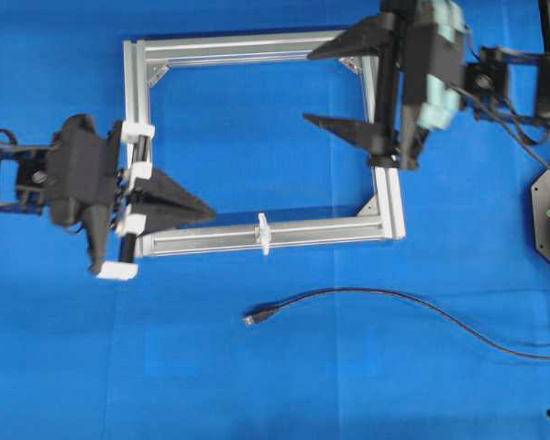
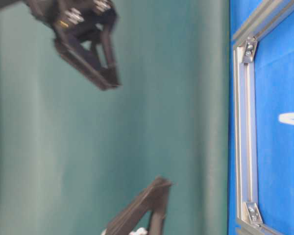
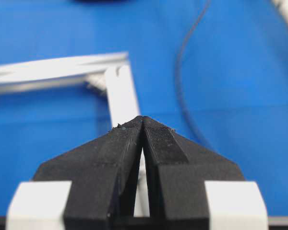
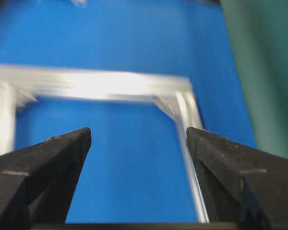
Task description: Insert the wire through the string loop located in the center.
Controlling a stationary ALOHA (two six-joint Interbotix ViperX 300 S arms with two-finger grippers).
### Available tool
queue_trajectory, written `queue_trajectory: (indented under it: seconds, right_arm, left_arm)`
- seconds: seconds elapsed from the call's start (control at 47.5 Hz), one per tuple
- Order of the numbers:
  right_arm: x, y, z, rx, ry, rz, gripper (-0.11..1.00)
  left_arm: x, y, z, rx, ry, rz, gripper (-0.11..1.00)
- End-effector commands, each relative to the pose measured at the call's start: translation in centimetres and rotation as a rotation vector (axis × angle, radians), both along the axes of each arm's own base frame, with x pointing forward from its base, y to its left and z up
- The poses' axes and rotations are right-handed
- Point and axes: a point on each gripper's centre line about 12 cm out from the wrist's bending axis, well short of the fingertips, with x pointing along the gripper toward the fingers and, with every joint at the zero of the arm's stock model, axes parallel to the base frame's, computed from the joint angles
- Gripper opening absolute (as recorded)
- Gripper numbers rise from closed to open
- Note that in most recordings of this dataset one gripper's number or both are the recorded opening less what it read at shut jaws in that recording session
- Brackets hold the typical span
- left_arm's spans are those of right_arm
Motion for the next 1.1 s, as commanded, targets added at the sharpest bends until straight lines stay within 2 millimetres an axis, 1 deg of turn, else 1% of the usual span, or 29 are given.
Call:
queue_trajectory:
  seconds: [0.0,0.084,0.147,0.211,0.274,0.316,0.379,0.421,0.527,0.59,0.653,0.716,0.779,0.885,0.969,1.074]
  right_arm:
    - [-0.5,2.1,2.4,-0.007,-0.075,0.063,0.75]
    - [-1.0,4.5,2.4,-0.003,-0.08,0.132,0.75]
    - [-1.3,5.8,2.1,0.003,-0.068,0.173,0.75]
    - [-1.4,7.1,1.6,0.008,-0.047,0.211,0.75]
    - [-1.4,8.1,0.6,0.011,-0.004,0.239,0.75]
    - [-1.3,8.3,-0.2,0.015,0.02,0.243,0.75]
    - [-1.0,8.4,-1.4,0.016,0.057,0.243,0.75]
    - [-0.8,8.3,-2.7,0.017,0.093,0.239,0.75]
    - [0.0,7.9,-5.0,0.021,0.154,0.225,0.75]
    - [0.5,7.4,-5.9,0.023,0.185,0.209,0.75]
    - [0.8,6.5,-6.7,0.027,0.206,0.181,0.75]
    - [1.1,5.1,-7.2,0.032,0.217,0.14,0.75]
    - [1.1,3.5,-7.4,0.038,0.222,0.093,0.75]
    - [0.9,0.8,-7.3,0.049,0.216,0.016,0.75]
    - [0.9,-1.0,-6.9,0.05,0.198,-0.034,0.75]
    - [1.0,-2.5,-6.0,0.042,0.164,-0.07,0.75]
  left_arm:
    - [0.6,1.8,0.5,-0.002,-0.012,0.054,0.0]
    - [0.8,3.4,0.7,-0.002,-0.018,0.102,0.0]
    - [0.9,4.8,1.0,0.001,-0.029,0.144,0.0]
    - [1.1,6.0,1.4,0.002,-0.044,0.177,0.0]
    - [1.3,6.9,2.1,0.004,-0.069,0.204,0.0]
    - [1.6,7.4,2.8,0.011,-0.095,0.213,0.0]
    - [1.9,7.5,3.8,0.019,-0.125,0.213,0.0]
    - [2.1,7.5,4.4,0.021,-0.143,0.212,0.0]
    - [2.6,6.9,6.0,0.02,-0.186,0.194,0.0]
    - [2.8,6.1,6.6,0.018,-0.202,0.173,0.0]
    - [2.9,5.0,6.8,0.015,-0.208,0.143,0.0]
    - [3.0,3.7,6.9,0.011,-0.212,0.106,0.0]
    - [2.8,1.9,6.9,0.008,-0.21,0.057,0.0]
    - [2.3,-0.4,6.3,0.0,-0.19,-0.009,0.0]
    - [1.5,-1.8,5.8,-0.007,-0.164,-0.05,0.0]
    - [0.6,-2.1,4.9,-0.01,-0.121,-0.065,0.0]
